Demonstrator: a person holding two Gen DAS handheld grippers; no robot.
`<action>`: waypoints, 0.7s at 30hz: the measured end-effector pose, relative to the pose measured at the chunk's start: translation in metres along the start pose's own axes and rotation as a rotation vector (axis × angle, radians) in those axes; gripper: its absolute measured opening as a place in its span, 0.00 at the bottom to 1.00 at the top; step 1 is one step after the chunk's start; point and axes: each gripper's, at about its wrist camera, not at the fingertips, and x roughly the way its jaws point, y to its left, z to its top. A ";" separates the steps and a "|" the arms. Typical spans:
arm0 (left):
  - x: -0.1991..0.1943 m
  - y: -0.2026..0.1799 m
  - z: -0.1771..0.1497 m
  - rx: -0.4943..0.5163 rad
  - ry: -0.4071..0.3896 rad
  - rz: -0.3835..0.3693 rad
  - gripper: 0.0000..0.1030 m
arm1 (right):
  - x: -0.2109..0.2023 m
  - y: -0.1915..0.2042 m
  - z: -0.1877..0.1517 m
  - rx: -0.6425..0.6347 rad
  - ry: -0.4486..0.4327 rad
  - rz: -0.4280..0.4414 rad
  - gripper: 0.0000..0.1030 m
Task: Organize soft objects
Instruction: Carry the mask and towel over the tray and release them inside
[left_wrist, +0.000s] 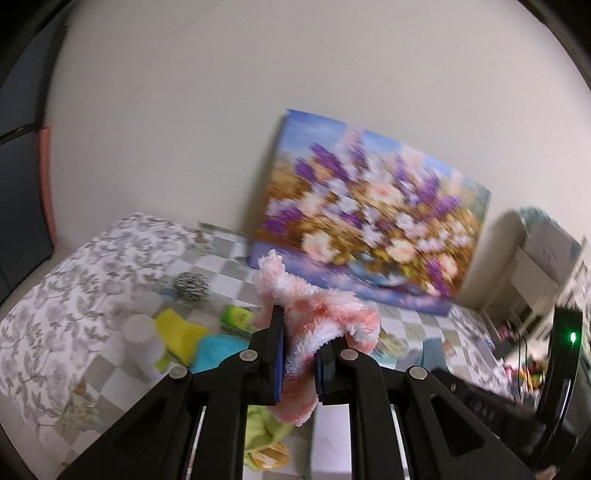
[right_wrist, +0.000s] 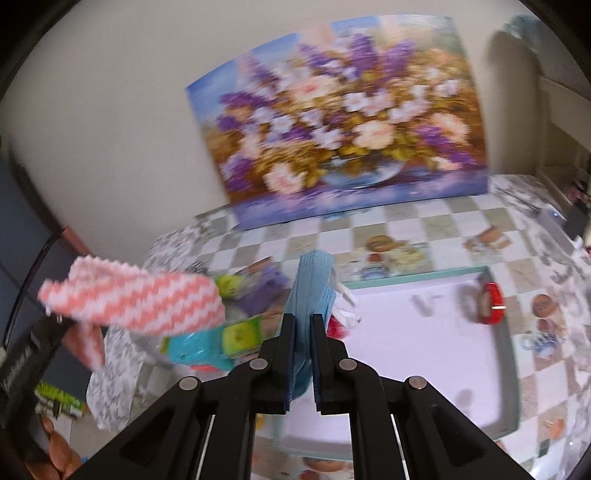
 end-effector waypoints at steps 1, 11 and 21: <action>0.002 -0.006 -0.003 0.012 0.007 -0.007 0.13 | -0.002 -0.010 0.002 0.020 -0.004 -0.019 0.08; 0.019 -0.071 -0.034 0.156 0.092 -0.093 0.13 | -0.015 -0.087 0.009 0.154 0.007 -0.180 0.08; 0.039 -0.116 -0.070 0.261 0.229 -0.162 0.13 | -0.007 -0.142 -0.003 0.230 0.096 -0.314 0.08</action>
